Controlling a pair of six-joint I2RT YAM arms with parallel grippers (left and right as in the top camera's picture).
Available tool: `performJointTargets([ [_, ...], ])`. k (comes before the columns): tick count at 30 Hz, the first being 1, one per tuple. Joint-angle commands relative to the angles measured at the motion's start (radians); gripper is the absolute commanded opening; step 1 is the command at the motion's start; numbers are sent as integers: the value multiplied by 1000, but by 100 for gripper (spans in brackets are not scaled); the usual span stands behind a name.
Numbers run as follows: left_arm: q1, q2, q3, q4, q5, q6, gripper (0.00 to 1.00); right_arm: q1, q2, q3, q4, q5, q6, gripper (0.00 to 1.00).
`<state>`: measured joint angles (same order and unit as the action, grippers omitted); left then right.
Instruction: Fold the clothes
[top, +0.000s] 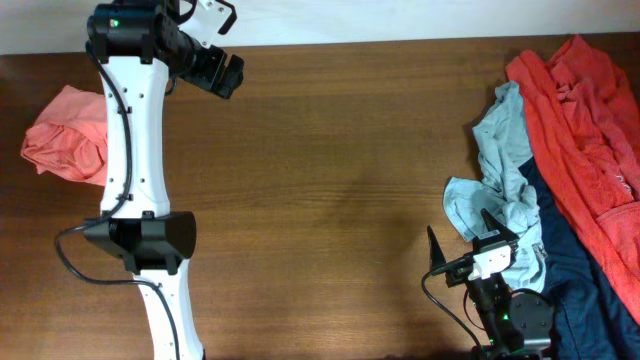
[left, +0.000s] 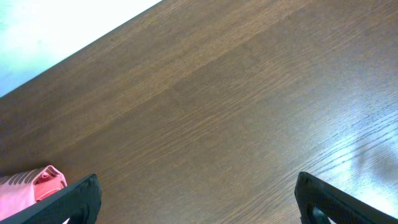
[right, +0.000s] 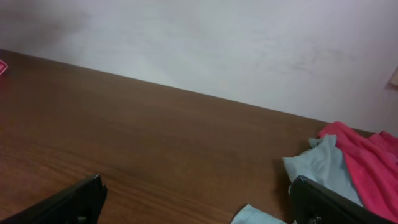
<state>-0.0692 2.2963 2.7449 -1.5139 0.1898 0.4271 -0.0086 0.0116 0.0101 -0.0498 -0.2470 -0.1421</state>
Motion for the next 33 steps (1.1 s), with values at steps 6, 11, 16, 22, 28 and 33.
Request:
performJointTargets([
  [6,-2,-35,-3,2,0,13,99,-12,-8,-5,-7,-5,0,99],
  [11,-2,-35,-3,2,0,13,99,-12,-8,-5,-7,-5,0,99],
  [16,-2,-35,-3,2,0,13,99,-12,-8,-5,-7,-5,0,99],
  [22,-2,-35,-3,2,0,13,99,-12,-8,-5,-7,-5,0,99],
  [28,-8,-84,-14,20,28,17,99,-12,-8,-5,-7,-5,0,99],
  [33,-8,-327,-322,343,145,16,99,-12,-8,-5,-7,-5,0,99],
])
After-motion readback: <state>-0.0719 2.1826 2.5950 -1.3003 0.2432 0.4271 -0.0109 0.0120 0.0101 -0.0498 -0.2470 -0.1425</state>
